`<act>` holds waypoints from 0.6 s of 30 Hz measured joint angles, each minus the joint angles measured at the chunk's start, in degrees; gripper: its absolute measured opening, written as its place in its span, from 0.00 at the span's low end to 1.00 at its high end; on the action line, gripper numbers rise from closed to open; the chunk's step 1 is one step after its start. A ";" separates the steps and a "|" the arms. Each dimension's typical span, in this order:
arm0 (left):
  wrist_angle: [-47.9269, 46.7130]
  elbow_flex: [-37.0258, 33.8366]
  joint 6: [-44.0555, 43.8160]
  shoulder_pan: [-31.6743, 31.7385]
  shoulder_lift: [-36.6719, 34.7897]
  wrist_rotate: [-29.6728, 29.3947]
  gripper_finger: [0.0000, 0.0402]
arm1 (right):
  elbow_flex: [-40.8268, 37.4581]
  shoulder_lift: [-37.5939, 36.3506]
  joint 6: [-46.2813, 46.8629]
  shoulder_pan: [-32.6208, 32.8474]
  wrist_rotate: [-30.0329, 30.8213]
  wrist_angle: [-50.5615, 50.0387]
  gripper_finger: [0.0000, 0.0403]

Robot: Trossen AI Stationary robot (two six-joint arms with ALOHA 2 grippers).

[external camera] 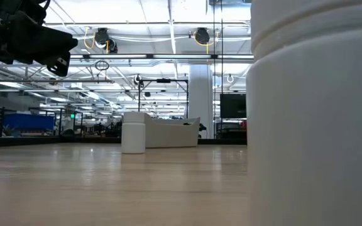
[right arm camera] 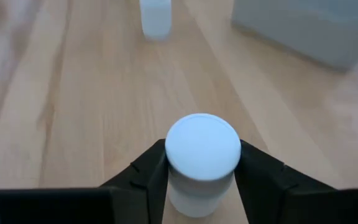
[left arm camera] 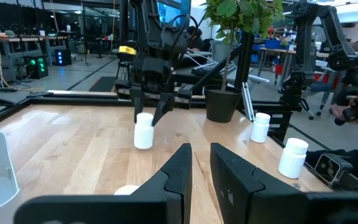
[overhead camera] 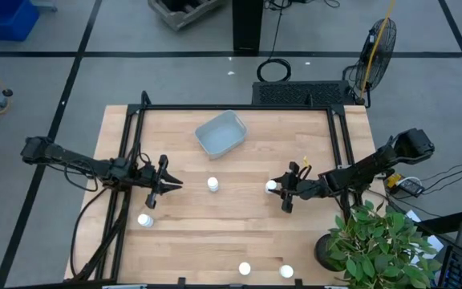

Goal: Pick and place pill bottles into a basket
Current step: Put the white medicine bottle into the gray bin

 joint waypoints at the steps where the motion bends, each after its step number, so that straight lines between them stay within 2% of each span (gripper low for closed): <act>1: 0.00 -0.01 0.00 0.01 -0.01 0.00 0.16 | 0.00 -0.01 -1.09 -0.04 0.53 1.89 0.35; 10: 0.00 0.00 0.00 0.00 -0.01 0.00 0.16 | 0.19 -0.01 -10.66 -5.84 -0.02 18.45 0.37; 14: 0.00 0.00 0.00 0.00 -0.01 -0.01 0.16 | 2.04 -0.01 -12.28 -9.85 -1.22 19.71 0.36; 18: 0.00 0.01 0.00 0.00 -0.01 0.01 0.16 | 5.95 0.93 -14.29 -13.17 -5.56 19.37 0.36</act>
